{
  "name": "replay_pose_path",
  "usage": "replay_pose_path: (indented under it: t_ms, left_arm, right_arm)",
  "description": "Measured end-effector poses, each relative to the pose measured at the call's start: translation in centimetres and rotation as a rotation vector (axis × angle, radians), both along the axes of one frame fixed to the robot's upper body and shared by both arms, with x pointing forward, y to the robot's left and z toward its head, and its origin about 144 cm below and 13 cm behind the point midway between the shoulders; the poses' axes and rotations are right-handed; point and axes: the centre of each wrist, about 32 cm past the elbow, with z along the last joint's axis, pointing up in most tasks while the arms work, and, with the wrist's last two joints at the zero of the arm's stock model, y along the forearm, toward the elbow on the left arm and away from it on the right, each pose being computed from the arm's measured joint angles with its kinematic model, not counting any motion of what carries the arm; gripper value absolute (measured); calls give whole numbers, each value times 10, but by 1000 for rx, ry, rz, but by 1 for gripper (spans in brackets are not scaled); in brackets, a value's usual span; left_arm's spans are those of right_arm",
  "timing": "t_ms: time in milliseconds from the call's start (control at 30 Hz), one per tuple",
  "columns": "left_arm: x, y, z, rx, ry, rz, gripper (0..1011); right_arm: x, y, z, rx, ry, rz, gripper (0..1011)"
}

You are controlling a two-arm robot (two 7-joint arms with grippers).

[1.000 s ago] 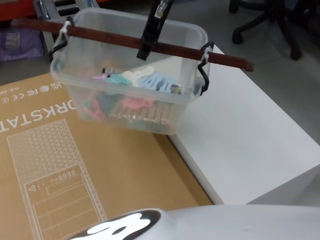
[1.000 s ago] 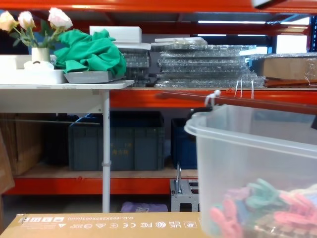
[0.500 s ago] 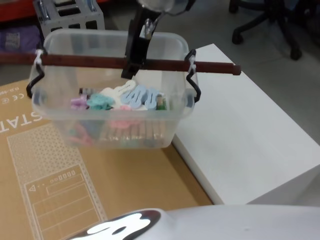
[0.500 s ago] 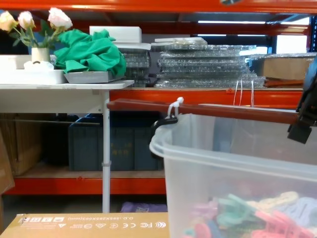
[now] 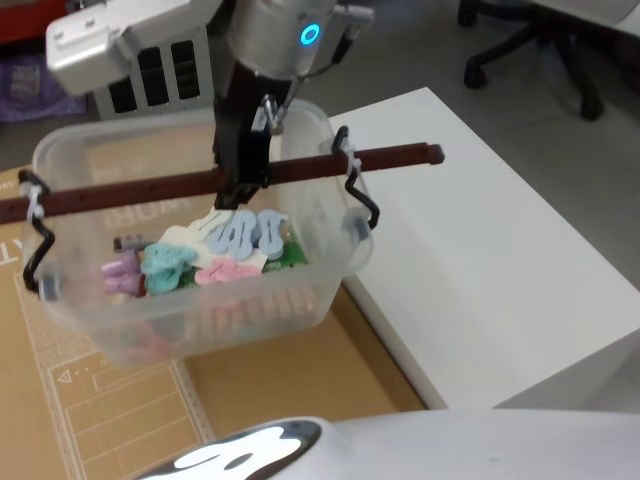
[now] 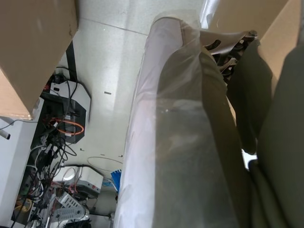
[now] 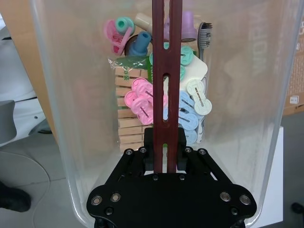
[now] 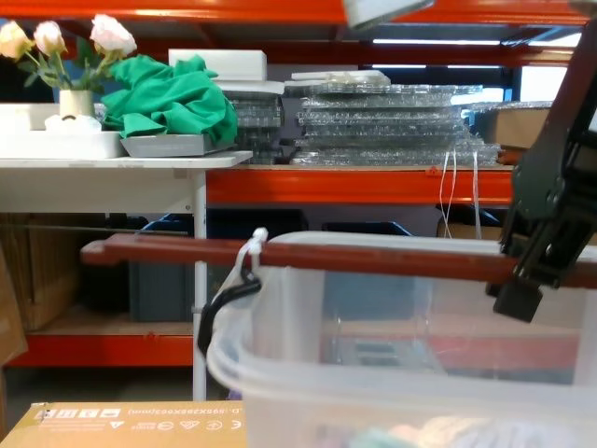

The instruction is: Use one hand to grasp the basket and place it at the designated location.

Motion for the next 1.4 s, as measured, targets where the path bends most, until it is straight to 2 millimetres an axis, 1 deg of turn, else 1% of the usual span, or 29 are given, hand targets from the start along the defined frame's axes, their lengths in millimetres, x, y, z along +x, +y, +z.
replay_pose_path:
  t_ms: [267,500,700,767,900,1400]
  left_arm:
    - [0,0,0,0,0,0,0]
    - [0,0,0,0,0,0,0]
    - [0,0,0,0,0,0,0]
    - [0,0,0,0,0,0,0]
    - [0,0,0,0,0,0,0]
    - [0,0,0,0,0,0,0]
  right_arm:
    - [-2,12,-16,-5,-8,73,233]
    - [-3,22,-37,-27,-5,117,233]
    - [-6,28,-53,-41,-5,134,233]
    - [-6,30,-62,-46,-3,134,233]
    - [-8,32,-72,-48,0,126,233]
    - [-19,39,-96,-80,9,136,233]
